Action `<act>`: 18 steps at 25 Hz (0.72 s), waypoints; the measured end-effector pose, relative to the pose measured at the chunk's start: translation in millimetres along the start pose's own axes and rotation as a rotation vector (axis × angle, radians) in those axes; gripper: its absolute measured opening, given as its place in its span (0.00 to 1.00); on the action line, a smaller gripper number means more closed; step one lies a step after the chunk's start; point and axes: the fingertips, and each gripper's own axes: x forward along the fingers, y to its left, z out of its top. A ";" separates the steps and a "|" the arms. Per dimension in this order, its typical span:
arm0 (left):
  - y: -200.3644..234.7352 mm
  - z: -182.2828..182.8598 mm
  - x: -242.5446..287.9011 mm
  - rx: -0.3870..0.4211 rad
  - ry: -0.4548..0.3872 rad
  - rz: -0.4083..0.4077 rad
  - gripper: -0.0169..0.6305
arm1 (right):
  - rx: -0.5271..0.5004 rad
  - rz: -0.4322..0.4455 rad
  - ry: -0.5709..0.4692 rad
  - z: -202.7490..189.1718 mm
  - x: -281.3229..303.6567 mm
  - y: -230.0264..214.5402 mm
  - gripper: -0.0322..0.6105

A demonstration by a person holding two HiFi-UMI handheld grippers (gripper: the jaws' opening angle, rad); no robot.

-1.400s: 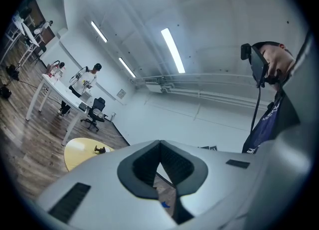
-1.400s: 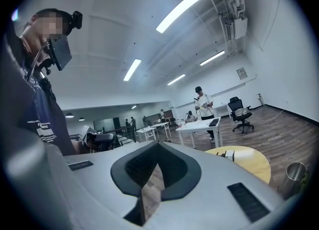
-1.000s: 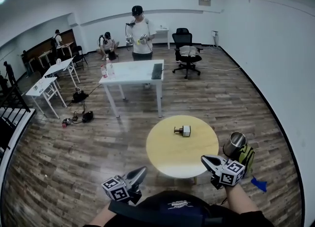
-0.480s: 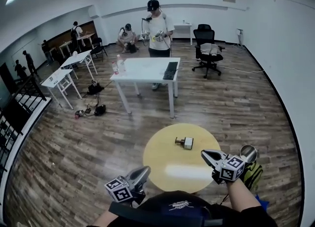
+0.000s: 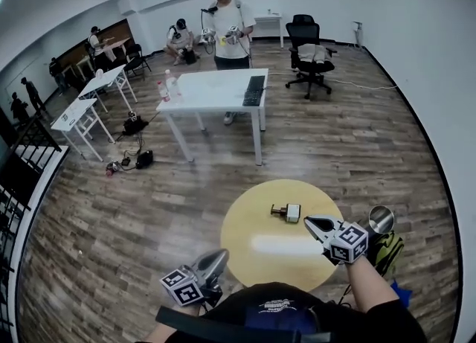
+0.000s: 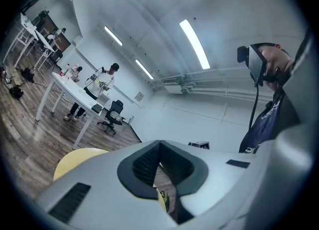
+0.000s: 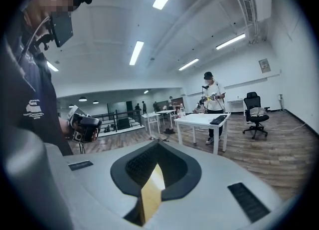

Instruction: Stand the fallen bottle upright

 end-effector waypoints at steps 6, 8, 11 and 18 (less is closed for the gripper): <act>80.9 39.6 -9.7 0.033 0.081 -0.126 0.07 | -0.109 -0.115 0.161 -20.2 87.8 -12.0 0.07; 100.7 52.3 -5.1 0.051 0.106 -0.157 0.07 | -0.138 -0.146 0.192 -20.6 108.5 -20.9 0.07; 120.4 47.6 8.0 0.035 0.138 -0.171 0.07 | -0.179 -0.161 0.231 -25.5 126.9 -36.0 0.07; 122.1 9.5 44.4 -0.029 0.180 -0.136 0.07 | -0.280 -0.086 0.337 -80.7 154.9 -64.9 0.16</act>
